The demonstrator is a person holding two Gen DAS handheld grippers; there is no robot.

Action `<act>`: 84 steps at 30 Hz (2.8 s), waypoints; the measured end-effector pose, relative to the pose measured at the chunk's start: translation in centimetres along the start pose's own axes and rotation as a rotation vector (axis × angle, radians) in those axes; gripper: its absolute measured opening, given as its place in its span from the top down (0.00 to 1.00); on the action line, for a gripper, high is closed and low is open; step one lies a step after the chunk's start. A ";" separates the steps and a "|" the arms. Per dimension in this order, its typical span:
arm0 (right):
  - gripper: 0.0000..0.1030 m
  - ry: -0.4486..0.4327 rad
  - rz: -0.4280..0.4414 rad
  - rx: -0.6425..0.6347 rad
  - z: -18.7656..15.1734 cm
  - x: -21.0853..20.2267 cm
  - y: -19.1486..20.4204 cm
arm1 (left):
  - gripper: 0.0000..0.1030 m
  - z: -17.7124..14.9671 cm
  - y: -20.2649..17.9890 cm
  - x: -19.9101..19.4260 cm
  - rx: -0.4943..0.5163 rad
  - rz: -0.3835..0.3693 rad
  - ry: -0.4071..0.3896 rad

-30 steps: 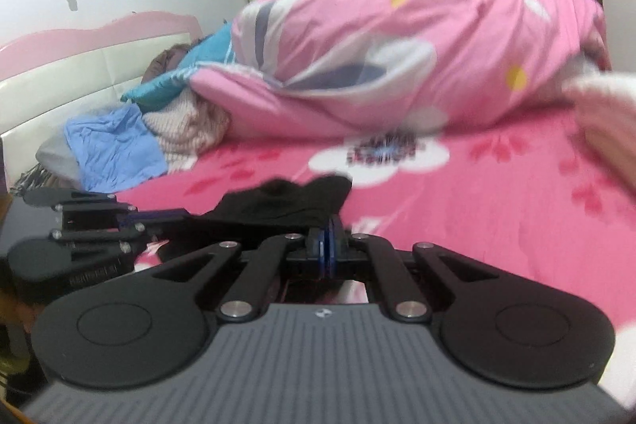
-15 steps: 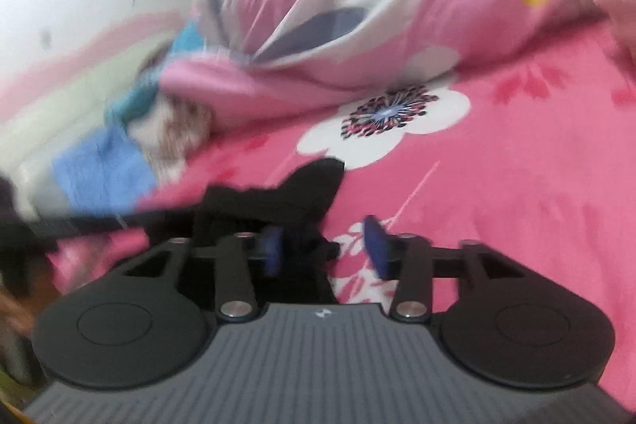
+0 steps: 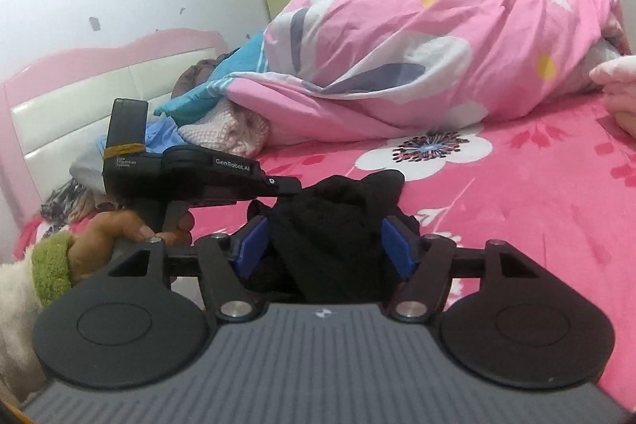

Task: Fold clothes

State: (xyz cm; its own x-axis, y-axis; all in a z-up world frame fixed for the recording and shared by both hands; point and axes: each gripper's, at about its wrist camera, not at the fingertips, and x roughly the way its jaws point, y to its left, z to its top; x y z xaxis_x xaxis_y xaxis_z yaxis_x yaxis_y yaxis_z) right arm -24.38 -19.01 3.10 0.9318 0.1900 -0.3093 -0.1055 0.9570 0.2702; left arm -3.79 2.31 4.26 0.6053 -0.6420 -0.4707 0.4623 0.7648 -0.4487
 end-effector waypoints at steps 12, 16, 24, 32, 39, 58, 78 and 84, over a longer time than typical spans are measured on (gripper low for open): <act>0.36 0.128 -0.023 0.097 -2.8 -1.4 -1.3 | 0.54 -3.3 -0.4 -6.6 0.249 -0.072 -0.032; 0.36 0.193 0.023 0.181 -4.3 -0.7 -1.4 | 0.45 -5.1 -2.5 -6.2 0.438 -0.037 -0.006; 0.36 0.238 0.044 0.264 -5.6 0.9 -1.0 | 0.90 -5.6 -3.8 -3.2 0.484 0.033 0.014; 0.36 0.203 0.051 0.355 -5.4 2.2 -1.4 | 0.92 -3.8 -4.3 -5.0 0.318 -0.076 -0.036; 0.64 0.176 0.017 0.421 -5.6 3.3 -2.3 | 0.93 -2.5 -6.3 -7.8 0.280 -0.140 -0.126; 0.92 -0.311 -0.253 -0.326 7.7 -6.3 3.0 | 0.94 3.0 -9.6 -22.2 0.290 -0.166 -0.547; 0.95 -0.782 -0.218 -0.577 24.7 -15.8 7.0 | 0.93 12.3 -20.3 -31.8 0.516 -0.167 -0.889; 0.95 -0.833 -0.204 -0.578 30.6 -16.2 6.8 | 0.93 15.8 -22.2 -30.6 0.511 -0.111 -0.901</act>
State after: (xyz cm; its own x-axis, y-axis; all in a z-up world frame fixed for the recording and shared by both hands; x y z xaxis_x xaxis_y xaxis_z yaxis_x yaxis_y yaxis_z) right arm -29.58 -22.30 37.80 0.8725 0.0110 0.4885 0.1356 0.9551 -0.2636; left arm -22.31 5.83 40.64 0.7048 -0.5932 0.3892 0.6374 0.7703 0.0198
